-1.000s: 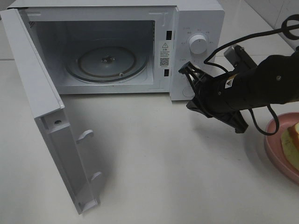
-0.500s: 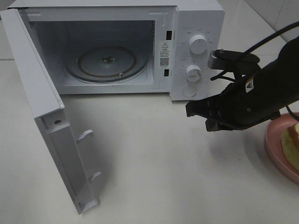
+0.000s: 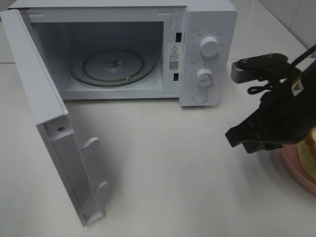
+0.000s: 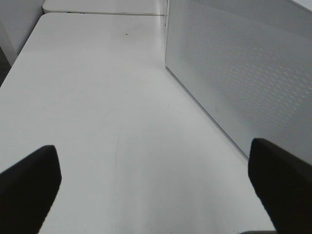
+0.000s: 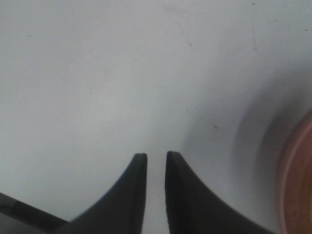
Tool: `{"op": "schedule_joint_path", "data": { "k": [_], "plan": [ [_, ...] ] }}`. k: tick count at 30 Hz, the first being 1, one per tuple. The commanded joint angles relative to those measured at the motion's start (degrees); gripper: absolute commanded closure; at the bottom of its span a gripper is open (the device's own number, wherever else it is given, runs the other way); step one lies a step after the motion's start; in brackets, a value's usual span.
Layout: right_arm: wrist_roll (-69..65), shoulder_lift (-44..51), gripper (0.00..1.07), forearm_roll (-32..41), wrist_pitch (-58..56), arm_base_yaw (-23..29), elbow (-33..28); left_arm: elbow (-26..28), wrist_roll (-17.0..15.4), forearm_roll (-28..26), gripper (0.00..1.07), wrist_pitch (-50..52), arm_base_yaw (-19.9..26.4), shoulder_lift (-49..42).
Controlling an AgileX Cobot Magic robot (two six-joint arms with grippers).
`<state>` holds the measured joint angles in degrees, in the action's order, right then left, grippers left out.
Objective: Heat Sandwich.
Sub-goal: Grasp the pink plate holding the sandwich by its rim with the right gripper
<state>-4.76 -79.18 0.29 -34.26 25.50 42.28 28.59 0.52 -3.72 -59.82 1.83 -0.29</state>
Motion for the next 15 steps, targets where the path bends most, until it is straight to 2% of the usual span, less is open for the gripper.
{"op": "schedule_joint_path", "data": {
  "k": [1,2,3,4,5,6,7,8,9,10,13,15],
  "plan": [
    [0.17,1.78,0.78,-1.32,-2.81,-2.69,-0.17,-0.23,0.06,-0.17,0.07,0.57,0.17,-1.43],
    [0.17,2.18,0.74,-1.43,-3.15,-3.27,-0.17,-0.23,0.06,-0.17,0.07,0.57,0.17,-1.43],
    [0.52,2.58,0.61,-1.72,-3.72,-4.35,-0.17,-0.23,0.06,-0.17,0.07,0.57,0.17,-1.43],
    [0.63,2.81,0.53,-2.12,-3.95,-4.76,-0.17,-0.23,0.06,-0.17,0.07,0.57,0.17,-1.43],
    [0.63,2.81,0.53,-2.12,-3.95,-4.76,-0.17,-0.23,0.06,-0.17,0.07,0.57,0.17,-1.43],
    [0.69,2.86,0.47,-2.52,-4.24,-5.04,-0.17,-0.23,0.06,-0.17,0.07,0.57,0.17,-1.43],
    [0.86,2.86,0.38,-3.04,-4.53,-5.21,-0.17,-0.23,0.06,-0.17,0.07,0.57,0.17,-1.43],
    [0.86,2.86,0.24,-3.72,-5.39,-6.07,-0.17,-0.23,0.06,-0.17,0.07,0.57,0.17,-1.43],
    [0.86,2.86,0.18,-3.9,-5.67,-6.65,-0.17,-0.23,0.06,-0.17,0.07,0.57,0.17,-1.43],
    [0.86,2.86,0.18,-3.9,-5.67,-6.65,-0.17,-0.23,0.06,-0.17,0.07,0.57,0.17,-1.43],
    [0.86,2.86,0.06,-4.53,-7.05,-8.82,-0.17,-0.23,0.06,-0.17,0.07,0.57,0.17,-1.43],
    [1.15,2.86,0.07,-4.58,-7.28,-9.22,-0.17,-0.23,0.06,-0.17,0.07,0.57,0.17,-1.43]
  ]
}}
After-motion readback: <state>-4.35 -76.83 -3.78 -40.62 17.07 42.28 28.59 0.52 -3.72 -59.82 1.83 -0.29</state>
